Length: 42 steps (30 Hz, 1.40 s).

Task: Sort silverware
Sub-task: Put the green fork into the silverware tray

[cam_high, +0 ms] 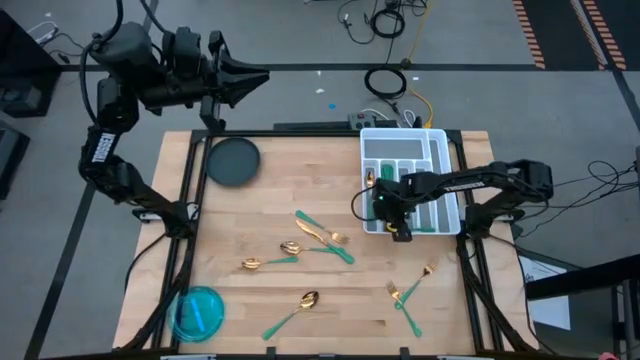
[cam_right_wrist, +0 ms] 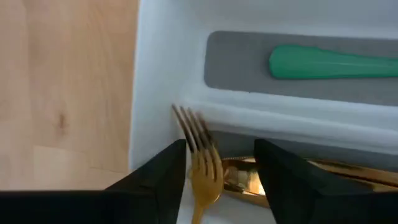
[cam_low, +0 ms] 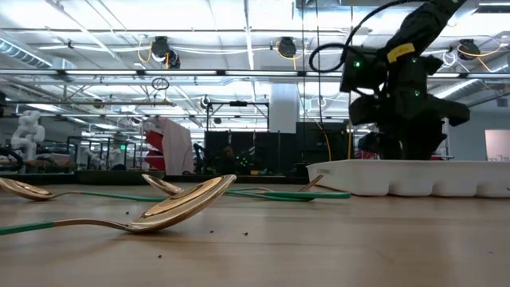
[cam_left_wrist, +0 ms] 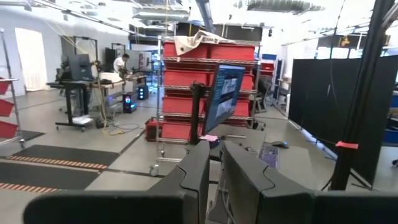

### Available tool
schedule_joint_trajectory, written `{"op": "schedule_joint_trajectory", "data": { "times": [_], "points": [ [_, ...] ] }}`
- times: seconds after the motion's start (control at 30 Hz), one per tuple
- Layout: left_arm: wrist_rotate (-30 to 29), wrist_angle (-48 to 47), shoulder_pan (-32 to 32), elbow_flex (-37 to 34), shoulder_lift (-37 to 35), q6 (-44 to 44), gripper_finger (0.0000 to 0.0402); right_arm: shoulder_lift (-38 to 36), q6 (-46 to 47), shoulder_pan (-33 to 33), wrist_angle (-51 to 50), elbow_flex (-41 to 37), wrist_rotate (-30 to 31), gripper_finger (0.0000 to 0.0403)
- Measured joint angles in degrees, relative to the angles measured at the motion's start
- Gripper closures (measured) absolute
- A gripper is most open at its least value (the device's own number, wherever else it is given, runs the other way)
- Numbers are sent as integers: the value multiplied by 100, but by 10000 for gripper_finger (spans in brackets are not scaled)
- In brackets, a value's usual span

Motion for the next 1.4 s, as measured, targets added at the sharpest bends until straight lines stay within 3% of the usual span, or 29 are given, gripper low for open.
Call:
{"op": "schedule_joint_trajectory", "data": {
  "times": [0.1,0.3,0.73,1.03,1.2,1.4],
  "points": [
    [-120,2,0,0,0,8,347,160,-65,2,20,14,2,254],
    [-142,9,-2,0,0,8,347,-33,-130,15,-96,-7,-94,389],
    [-142,9,-4,0,0,-7,347,-1268,759,-144,-165,-4,-77,401],
    [-163,397,-7,-4,2,-6,347,-2670,1983,-836,528,-4,137,402],
    [-162,744,-7,-4,2,6,347,-3165,2577,-1234,516,2,876,403],
    [-98,1030,-11,-28,83,95,347,-3128,3071,-1717,564,-308,1454,403]
  ]
}}
